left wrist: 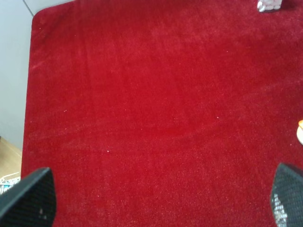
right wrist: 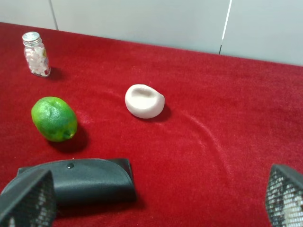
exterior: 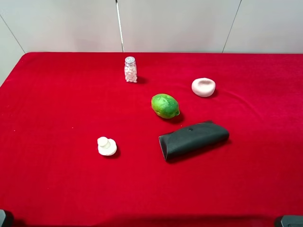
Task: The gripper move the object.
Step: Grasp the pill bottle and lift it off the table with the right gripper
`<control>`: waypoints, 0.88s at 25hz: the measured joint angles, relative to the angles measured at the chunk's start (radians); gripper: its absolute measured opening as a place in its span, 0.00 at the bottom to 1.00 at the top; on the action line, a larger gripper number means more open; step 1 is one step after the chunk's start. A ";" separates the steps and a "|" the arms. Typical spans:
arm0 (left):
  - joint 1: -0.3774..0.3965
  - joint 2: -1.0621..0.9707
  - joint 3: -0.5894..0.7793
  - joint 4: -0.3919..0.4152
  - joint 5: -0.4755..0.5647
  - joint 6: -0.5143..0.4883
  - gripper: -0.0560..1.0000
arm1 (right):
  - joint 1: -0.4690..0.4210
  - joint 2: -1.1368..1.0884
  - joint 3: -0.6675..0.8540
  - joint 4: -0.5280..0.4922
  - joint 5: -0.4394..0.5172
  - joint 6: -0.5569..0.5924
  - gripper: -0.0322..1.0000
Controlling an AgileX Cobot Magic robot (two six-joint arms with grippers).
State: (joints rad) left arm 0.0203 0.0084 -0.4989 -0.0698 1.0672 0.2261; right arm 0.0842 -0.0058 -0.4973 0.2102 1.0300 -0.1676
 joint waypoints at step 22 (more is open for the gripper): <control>0.000 0.000 0.000 0.000 0.000 0.000 0.89 | 0.000 0.120 -0.042 0.075 -0.012 0.000 0.70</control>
State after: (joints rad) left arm 0.0203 0.0084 -0.4989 -0.0698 1.0672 0.2261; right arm 0.0842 0.1138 -0.5398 0.2851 1.0183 -0.1676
